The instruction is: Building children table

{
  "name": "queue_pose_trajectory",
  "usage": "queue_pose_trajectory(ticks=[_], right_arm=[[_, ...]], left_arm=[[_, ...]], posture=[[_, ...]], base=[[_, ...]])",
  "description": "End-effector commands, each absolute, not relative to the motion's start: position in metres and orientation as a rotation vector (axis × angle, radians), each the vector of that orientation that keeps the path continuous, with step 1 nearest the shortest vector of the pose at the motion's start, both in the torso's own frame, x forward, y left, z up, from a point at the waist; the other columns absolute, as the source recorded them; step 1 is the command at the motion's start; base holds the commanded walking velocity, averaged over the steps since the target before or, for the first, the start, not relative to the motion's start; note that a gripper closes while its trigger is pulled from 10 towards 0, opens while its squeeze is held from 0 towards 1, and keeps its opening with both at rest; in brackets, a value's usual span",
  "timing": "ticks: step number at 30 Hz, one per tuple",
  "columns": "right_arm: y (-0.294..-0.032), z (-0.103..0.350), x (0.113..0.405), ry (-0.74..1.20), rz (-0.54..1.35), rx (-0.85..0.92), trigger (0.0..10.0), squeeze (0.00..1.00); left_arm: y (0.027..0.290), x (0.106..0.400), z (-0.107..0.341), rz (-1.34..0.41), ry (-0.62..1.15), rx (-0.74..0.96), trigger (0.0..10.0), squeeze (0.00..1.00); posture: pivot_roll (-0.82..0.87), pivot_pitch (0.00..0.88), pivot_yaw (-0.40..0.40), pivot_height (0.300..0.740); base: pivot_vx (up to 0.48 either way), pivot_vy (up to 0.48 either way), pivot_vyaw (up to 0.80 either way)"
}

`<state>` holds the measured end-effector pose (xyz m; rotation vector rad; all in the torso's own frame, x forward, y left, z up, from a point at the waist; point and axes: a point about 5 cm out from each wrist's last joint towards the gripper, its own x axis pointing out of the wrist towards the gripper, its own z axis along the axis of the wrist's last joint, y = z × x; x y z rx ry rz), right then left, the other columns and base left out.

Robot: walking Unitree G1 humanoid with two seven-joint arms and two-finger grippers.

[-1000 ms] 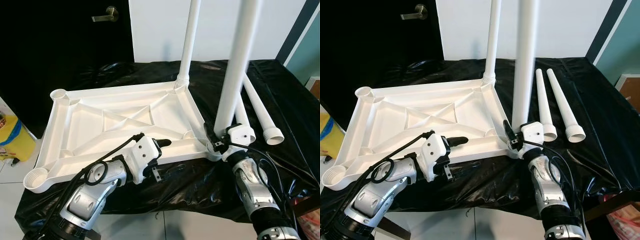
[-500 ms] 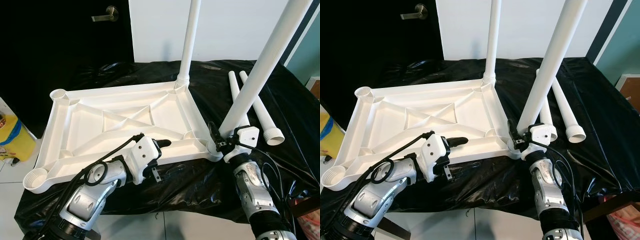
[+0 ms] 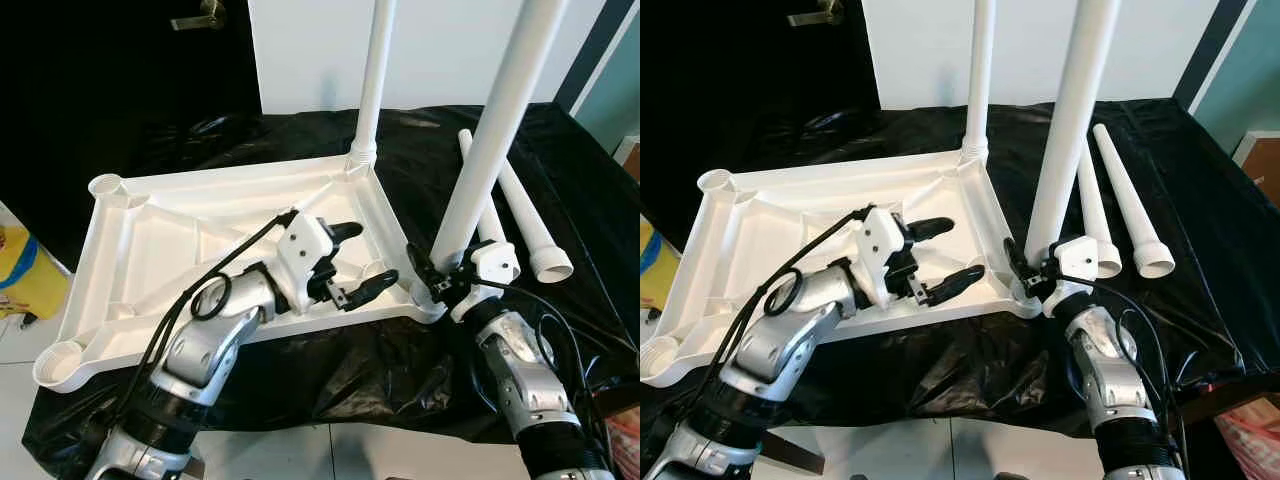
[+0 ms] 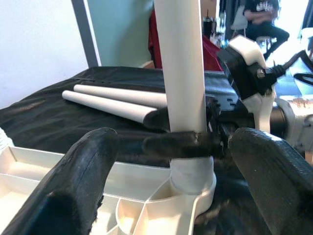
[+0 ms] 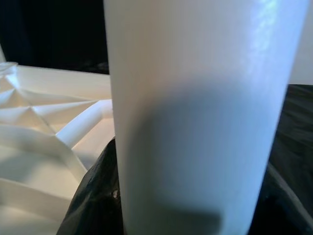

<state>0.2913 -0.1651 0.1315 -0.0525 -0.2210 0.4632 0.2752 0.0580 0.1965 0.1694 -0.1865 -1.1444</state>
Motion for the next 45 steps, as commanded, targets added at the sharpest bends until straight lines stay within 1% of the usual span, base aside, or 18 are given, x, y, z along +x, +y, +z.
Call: queue_pose_trajectory(ticks=[1,2,6,8,9,14,16,20,25,29,30,32,33,34,35,36,41,45], right_arm=[[-0.156,0.125,0.291,-0.166,0.547,-0.055,10.0,0.00],[-0.156,0.125,0.291,-0.166,0.547,-0.055,10.0,0.00],[-0.153,0.139,0.296,-0.152,0.685,-0.133,10.0,0.00],[-0.153,0.139,0.296,-0.152,0.685,-0.133,10.0,0.00],[-0.151,0.142,0.297,-0.145,0.743,-0.169,10.0,0.00],[-0.148,0.148,0.298,-0.125,0.838,-0.207,10.0,0.00],[-0.146,0.152,0.297,-0.105,0.917,-0.239,10.0,0.00],[-0.146,0.154,0.298,-0.100,0.939,-0.249,10.0,0.00],[-0.148,0.161,0.303,-0.084,0.992,-0.289,10.0,0.00],[-0.149,0.164,0.304,-0.062,1.035,-0.290,10.0,0.00],[-0.150,0.165,0.305,-0.053,1.051,-0.292,10.0,0.00],[-0.150,0.165,0.305,-0.053,1.051,-0.292,10.0,0.00],[-0.150,0.166,0.305,-0.047,1.060,-0.294,10.0,0.00],[-0.150,0.165,0.305,-0.040,1.065,-0.296,10.0,0.00],[-0.150,0.165,0.305,-0.040,1.065,-0.296,10.0,0.00],[-0.149,0.164,0.305,-0.036,1.069,-0.298,10.0,0.00],[-0.147,0.162,0.305,-0.032,1.071,-0.295,10.0,0.00],[-0.146,0.161,0.305,-0.035,1.050,-0.284,10.0,0.00]], left_arm=[[0.052,0.275,0.202,-1.206,-0.205,0.150,10.0,0.00],[0.052,0.275,0.202,-1.206,-0.205,0.150,10.0,0.00],[0.032,0.275,0.217,-1.344,-0.246,0.099,10.0,0.00],[0.032,0.275,0.217,-1.344,-0.246,0.099,10.0,0.00],[0.027,0.276,0.223,-1.376,-0.258,0.094,10.0,0.00],[0.021,0.281,0.232,-1.414,-0.279,0.101,10.0,0.00],[0.017,0.288,0.240,-1.427,-0.295,0.111,10.0,0.00],[0.016,0.291,0.243,-1.429,-0.300,0.115,10.0,0.00],[0.013,0.300,0.257,-1.429,-0.303,0.057,10.0,0.00],[0.014,0.303,0.266,-1.454,-0.311,-0.038,10.0,0.00],[0.016,0.303,0.272,-1.475,-0.317,-0.108,10.0,0.00],[0.016,0.303,0.272,-1.475,-0.317,-0.108,10.0,0.00],[0.017,0.303,0.277,-1.490,-0.325,-0.158,10.0,0.00],[0.020,0.303,0.282,-1.502,-0.331,-0.216,1.6,0.00],[0.020,0.303,0.282,-1.502,-0.331,-0.216,1.6,0.00],[0.022,0.303,0.286,-1.511,-0.336,-0.258,0.0,0.00],[0.026,0.303,0.288,-1.522,-0.336,-0.288,0.0,0.00],[0.026,0.303,0.285,-1.512,-0.322,-0.257,0.0,0.00]], posture=[[-0.05,0.031,-0.023,0.740],[-0.05,0.031,-0.023,0.740],[-0.05,0.026,-0.023,0.740],[-0.05,0.026,-0.023,0.740],[-0.05,0.024,-0.021,0.740],[-0.05,0.020,-0.022,0.740],[-0.06,0.014,-0.018,0.740],[-0.06,0.014,-0.018,0.740],[-0.06,0.007,-0.013,0.740],[-0.06,0.006,-0.009,0.740],[-0.05,0.005,-0.006,0.740],[-0.05,0.005,-0.006,0.740],[-0.05,0.005,-0.006,0.740],[-0.05,0.002,-0.003,0.740],[-0.05,0.002,-0.003,0.740],[-0.05,0.001,0.002,0.740],[-0.05,0.001,0.006,0.740],[-0.05,0.006,0.010,0.740]], base=[[0.000,0.000,0.00],[0.000,0.000,0.00],[0.000,0.000,0.00],[0.000,0.000,0.00],[0.000,0.000,0.00],[0.000,0.000,0.00],[0.000,0.000,0.00],[0.000,0.000,0.00],[0.000,0.000,0.00],[0.000,0.000,0.00],[0.000,0.000,0.00],[0.000,0.000,0.00],[0.000,0.000,0.00],[0.000,0.000,0.00],[0.000,0.000,0.00],[0.000,0.000,0.00],[0.000,0.000,0.00],[0.000,0.000,0.00]])
